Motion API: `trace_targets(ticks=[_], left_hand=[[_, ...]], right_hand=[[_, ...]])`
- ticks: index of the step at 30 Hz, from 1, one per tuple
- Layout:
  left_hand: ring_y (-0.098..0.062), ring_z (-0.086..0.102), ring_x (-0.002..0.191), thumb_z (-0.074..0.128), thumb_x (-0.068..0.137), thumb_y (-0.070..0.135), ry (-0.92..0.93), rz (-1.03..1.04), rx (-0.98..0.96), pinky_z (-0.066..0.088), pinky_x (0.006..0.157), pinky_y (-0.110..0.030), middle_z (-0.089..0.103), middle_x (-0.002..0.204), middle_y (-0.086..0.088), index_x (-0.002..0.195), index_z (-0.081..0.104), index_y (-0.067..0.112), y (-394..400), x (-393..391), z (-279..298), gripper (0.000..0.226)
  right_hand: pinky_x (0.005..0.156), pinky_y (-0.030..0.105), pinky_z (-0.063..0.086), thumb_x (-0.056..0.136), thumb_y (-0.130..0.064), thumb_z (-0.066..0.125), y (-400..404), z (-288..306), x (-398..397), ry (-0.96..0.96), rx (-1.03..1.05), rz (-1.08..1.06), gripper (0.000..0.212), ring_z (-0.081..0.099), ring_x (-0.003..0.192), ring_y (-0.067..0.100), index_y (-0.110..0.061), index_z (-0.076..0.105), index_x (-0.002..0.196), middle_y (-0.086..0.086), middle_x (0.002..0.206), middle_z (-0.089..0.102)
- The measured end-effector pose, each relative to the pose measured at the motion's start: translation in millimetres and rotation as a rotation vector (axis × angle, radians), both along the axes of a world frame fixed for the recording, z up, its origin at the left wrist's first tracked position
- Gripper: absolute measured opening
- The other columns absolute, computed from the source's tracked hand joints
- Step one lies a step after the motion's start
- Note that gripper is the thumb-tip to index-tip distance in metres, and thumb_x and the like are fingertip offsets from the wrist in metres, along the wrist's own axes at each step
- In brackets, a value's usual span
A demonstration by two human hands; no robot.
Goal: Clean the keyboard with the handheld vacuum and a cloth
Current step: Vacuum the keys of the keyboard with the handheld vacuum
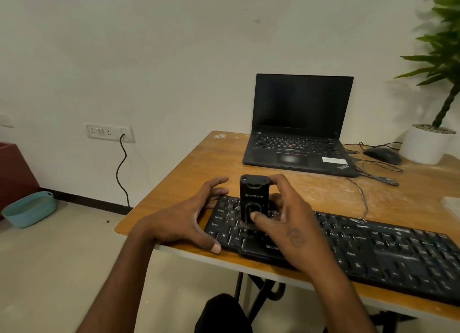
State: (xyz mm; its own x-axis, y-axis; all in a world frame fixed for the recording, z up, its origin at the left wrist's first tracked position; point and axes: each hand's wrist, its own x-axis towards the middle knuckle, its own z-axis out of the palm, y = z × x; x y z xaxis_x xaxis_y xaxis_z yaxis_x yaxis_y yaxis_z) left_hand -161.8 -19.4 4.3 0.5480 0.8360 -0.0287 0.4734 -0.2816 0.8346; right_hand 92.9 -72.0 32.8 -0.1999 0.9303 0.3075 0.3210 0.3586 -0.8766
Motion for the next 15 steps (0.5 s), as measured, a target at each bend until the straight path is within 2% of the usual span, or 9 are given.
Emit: trace_targets(ticks=[3,6,9,10,12,15], left_hand=[[0.006,0.041,0.142,0.097,0.066,0.025,0.008,0.006,-0.004,0.045,0.115,-0.024,0.034,0.159,0.023,0.154,0.007,0.065,-0.3,-0.5,0.7,0.132],[0.011,0.042,0.139,0.097,0.069,0.025,0.027,0.009,0.003,0.042,0.115,-0.020,0.039,0.155,0.028,0.159,0.007,0.053,-0.6,-0.9,-0.2,0.130],[0.011,0.041,0.138,0.098,0.070,0.029,0.066,0.038,0.008,0.039,0.118,-0.020,0.042,0.151,0.032,0.158,0.015,0.046,-0.2,-2.7,-1.2,0.122],[0.009,0.041,0.139,0.098,0.069,0.032,0.070,0.041,0.009,0.039,0.118,-0.021,0.042,0.151,0.032,0.158,0.015,0.045,-0.4,-3.0,-0.9,0.122],[0.008,0.041,0.141,0.098,0.066,0.038,0.053,0.026,0.010,0.041,0.118,-0.023,0.039,0.155,0.028,0.160,0.009,0.049,-0.6,-3.1,-0.7,0.130],[0.006,0.043,0.141,0.098,0.067,0.029,0.018,0.008,-0.006,0.046,0.114,-0.025,0.036,0.158,0.024,0.155,0.006,0.063,-1.3,-2.7,-1.2,0.133]], right_hand=[[0.058,0.023,0.060,0.094,-0.016,0.069,0.3,-0.8,-10.7,-0.025,0.027,-0.009,0.046,0.070,0.081,0.000,-0.041,0.046,0.125,-0.018,0.104,0.063],[0.065,0.023,0.061,0.094,-0.016,0.069,7.0,-3.8,-35.8,-0.066,0.070,0.011,0.049,0.069,0.082,0.002,-0.042,0.044,0.126,-0.015,0.100,0.067],[0.065,0.011,0.053,0.093,-0.014,0.068,11.1,-4.3,-54.4,-0.076,0.079,0.051,0.048,0.065,0.087,-0.003,-0.040,0.045,0.126,-0.018,0.100,0.066],[0.066,0.010,0.053,0.093,-0.014,0.068,10.9,-4.3,-55.2,-0.076,0.075,0.057,0.048,0.064,0.087,-0.005,-0.040,0.045,0.126,-0.020,0.099,0.064],[0.069,0.017,0.057,0.093,-0.015,0.069,9.4,-3.4,-45.4,-0.063,0.054,0.047,0.048,0.065,0.087,-0.006,-0.042,0.045,0.126,-0.020,0.099,0.064],[0.066,0.027,0.062,0.093,-0.016,0.070,4.4,-0.2,-17.0,-0.040,-0.001,0.011,0.049,0.068,0.088,-0.004,-0.046,0.046,0.125,-0.017,0.106,0.064]])
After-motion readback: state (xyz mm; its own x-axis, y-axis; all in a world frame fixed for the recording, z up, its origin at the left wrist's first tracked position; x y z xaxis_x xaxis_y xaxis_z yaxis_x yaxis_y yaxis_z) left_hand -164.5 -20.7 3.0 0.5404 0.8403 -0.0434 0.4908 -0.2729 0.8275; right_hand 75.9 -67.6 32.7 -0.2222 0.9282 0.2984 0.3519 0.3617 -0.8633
